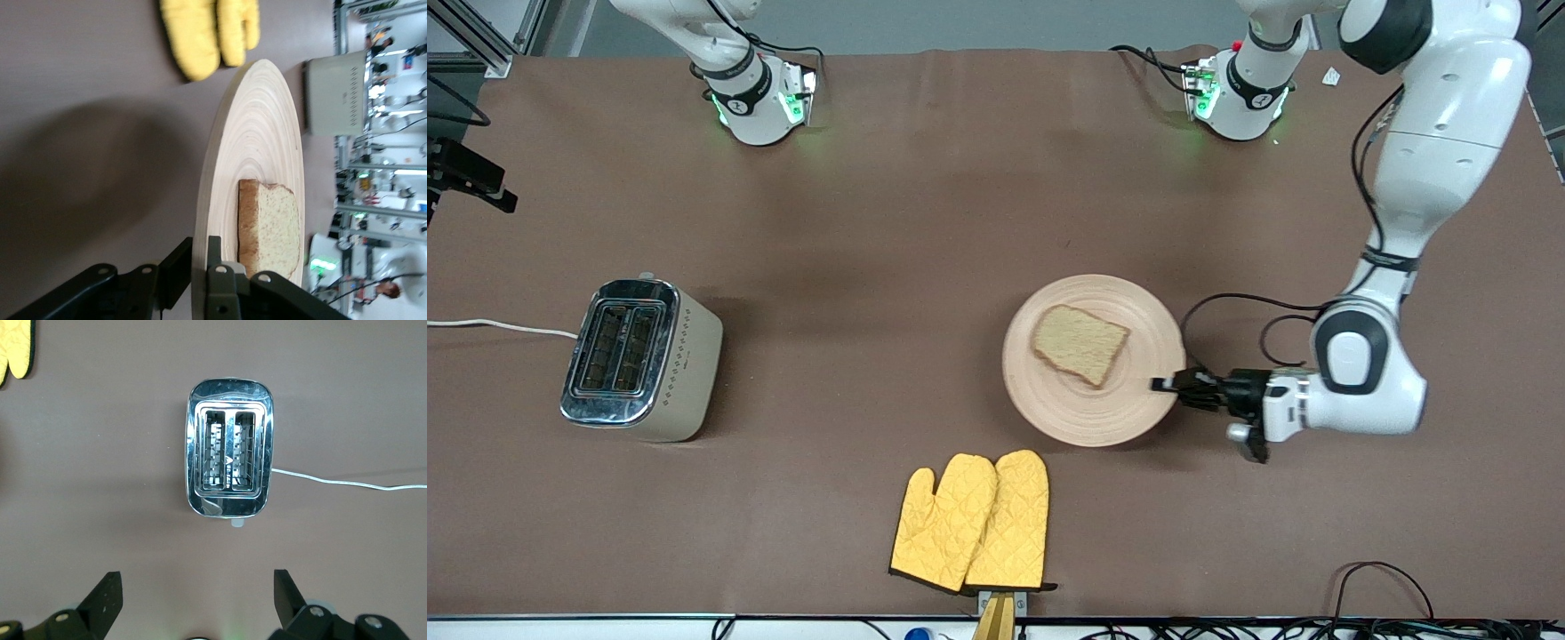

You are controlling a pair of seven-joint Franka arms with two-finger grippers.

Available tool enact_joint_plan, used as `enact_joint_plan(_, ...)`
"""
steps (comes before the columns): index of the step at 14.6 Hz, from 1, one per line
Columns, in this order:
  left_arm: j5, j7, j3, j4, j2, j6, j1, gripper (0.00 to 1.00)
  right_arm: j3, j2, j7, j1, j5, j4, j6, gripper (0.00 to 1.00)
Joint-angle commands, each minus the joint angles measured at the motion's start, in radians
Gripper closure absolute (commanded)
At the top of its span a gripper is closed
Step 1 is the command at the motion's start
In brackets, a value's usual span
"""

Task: Move plate and put bread in toaster
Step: 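Push the plate with the left gripper toward the toaster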

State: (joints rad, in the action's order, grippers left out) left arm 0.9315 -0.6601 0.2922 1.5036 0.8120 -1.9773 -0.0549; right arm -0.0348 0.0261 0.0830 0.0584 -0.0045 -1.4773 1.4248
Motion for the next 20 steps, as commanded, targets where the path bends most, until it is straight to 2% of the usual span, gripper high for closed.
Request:
enact_joint_plan(1, 0.143, 0.045, 0.004, -0.019, 0.022, -0.104, 0.108, 1.00, 0.009, 0.006, 0.011, 0.023, -0.012, 0.000, -0.009, 0.00)
enact_joint_plan(7, 0.458, 0.059, 0.004, -0.066, 0.093, -0.458, 0.389, 1.00, 0.009, 0.005, 0.012, 0.038, -0.012, -0.003, -0.007, 0.00)
enact_joint_plan(11, 0.500, 0.059, 0.001, -0.190, 0.194, -0.621, 0.530, 1.00, 0.009, 0.005, 0.012, 0.040, -0.012, -0.006, -0.009, 0.00)
enact_joint_plan(13, 0.506, 0.059, 0.002, -0.226, 0.226, -0.646, 0.555, 1.00, 0.009, 0.005, 0.011, 0.041, -0.009, -0.009, -0.010, 0.00)
enact_joint_plan(18, 0.549, 0.056, 0.004, -0.238, 0.240, -0.693, 0.601, 0.99, 0.009, 0.005, 0.008, 0.040, -0.006, -0.014, -0.029, 0.00)
enact_joint_plan(20, 0.563, 0.056, 0.004, -0.235, 0.240, -0.692, 0.599, 0.93, 0.010, 0.005, 0.006, 0.035, -0.002, -0.012, -0.041, 0.00)
